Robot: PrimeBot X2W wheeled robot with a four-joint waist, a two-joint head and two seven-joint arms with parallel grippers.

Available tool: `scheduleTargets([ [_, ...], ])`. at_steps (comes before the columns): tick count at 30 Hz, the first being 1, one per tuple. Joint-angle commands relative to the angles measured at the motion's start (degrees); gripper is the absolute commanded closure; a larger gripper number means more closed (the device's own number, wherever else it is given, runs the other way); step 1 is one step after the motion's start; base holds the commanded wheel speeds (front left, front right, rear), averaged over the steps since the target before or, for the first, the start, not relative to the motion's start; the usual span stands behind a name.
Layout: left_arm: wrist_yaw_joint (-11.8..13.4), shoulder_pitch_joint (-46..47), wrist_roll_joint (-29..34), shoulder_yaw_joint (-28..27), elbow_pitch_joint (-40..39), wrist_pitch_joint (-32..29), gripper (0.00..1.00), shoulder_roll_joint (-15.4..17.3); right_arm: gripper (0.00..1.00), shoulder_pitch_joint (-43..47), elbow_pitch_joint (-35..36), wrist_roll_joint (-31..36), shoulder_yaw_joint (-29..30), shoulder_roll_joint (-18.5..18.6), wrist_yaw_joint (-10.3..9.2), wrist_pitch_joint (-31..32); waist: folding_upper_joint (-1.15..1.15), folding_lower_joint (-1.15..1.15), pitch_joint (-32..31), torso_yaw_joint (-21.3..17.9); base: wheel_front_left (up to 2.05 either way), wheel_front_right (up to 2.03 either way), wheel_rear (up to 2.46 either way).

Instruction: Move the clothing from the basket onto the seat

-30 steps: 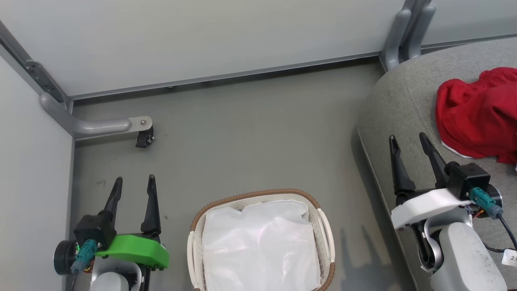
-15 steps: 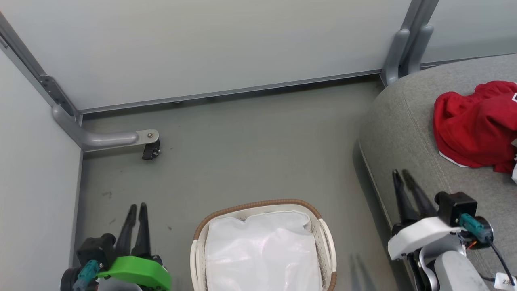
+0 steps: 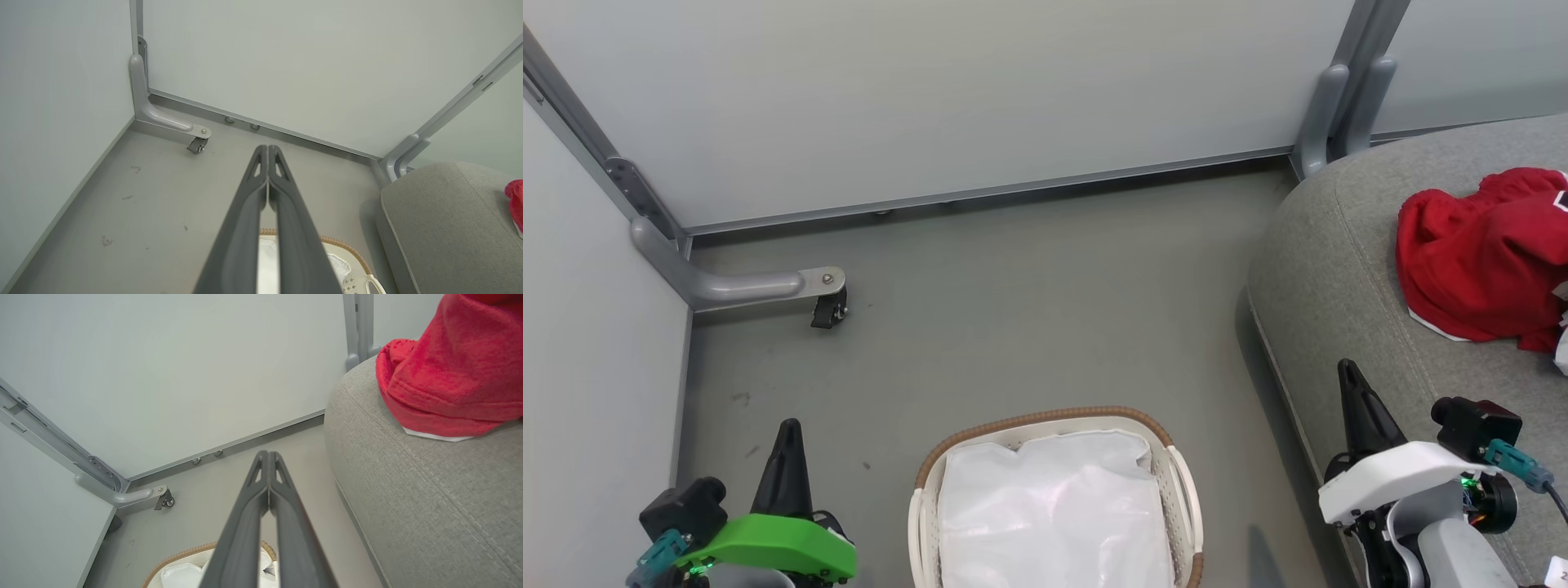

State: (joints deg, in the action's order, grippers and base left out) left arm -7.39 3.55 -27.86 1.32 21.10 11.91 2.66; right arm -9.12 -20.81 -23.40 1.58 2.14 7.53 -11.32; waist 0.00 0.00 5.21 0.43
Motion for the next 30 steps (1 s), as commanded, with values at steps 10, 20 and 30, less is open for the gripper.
scheduleTargets([
  [10,-0.03,0.99,-10.53,-1.15,-1.91,-2.55,1.00,0.67,1.00,0.10,2.02,-11.00,0.92,0.37,-0.01,2.73,0.00,0.00,-0.46,-0.04,0.00,0.00,0.00],
  [20,-0.05,1.32,-18.74,-1.92,-2.71,-4.72,1.00,0.84,1.00,0.56,2.78,-19.61,1.52,0.45,-0.02,4.97,0.00,0.00,-0.91,-0.08,0.00,0.00,0.00],
  [30,-0.06,1.61,-25.91,-2.61,-3.45,-6.63,1.00,0.94,1.00,0.93,3.44,-27.14,2.07,0.52,-0.02,6.95,0.00,0.00,-1.35,-0.12,0.00,0.00,0.00],
])
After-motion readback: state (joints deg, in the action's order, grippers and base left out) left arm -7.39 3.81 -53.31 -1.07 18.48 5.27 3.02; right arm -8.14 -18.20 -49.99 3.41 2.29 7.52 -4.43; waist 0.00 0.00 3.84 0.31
